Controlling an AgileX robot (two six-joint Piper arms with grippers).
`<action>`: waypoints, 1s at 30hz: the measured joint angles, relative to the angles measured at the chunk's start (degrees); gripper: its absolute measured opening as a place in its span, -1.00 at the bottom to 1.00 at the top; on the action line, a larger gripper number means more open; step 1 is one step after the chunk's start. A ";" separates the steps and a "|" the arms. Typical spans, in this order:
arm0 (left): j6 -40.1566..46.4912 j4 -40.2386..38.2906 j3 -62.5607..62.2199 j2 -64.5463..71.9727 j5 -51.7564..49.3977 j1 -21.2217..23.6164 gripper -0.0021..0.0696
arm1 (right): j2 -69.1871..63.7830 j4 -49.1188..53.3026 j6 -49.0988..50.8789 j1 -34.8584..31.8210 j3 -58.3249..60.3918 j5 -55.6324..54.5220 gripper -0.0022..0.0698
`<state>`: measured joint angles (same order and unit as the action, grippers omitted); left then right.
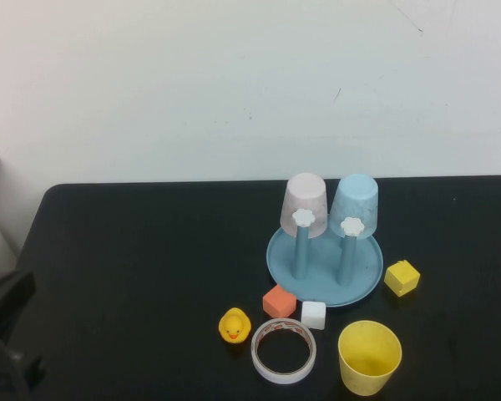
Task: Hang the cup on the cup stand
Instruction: Pick up the cup from the table
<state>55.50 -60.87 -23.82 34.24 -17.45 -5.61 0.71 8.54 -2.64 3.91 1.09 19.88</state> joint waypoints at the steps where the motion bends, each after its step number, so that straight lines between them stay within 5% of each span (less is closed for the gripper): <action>1: 2.74 -2.04 -0.31 0.81 0.00 0.00 -0.95 | 0.00 0.00 0.00 0.00 0.00 0.00 -0.94; 8: 13.87 -8.38 -6.40 10.37 -5.03 0.00 -0.95 | 0.00 0.00 0.00 0.00 0.00 0.00 -0.94; 17: 13.68 -1.76 -22.22 28.44 -16.80 -0.94 -0.95 | 0.00 0.00 0.00 0.00 0.00 0.00 -0.94; 30: 7.55 6.04 -26.70 44.42 -9.53 -18.57 -0.95 | 0.00 0.00 0.00 0.00 0.00 0.00 -0.94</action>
<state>63.05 -54.83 -50.52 78.66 -26.98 -24.18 0.71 8.54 -2.64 3.91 1.09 19.88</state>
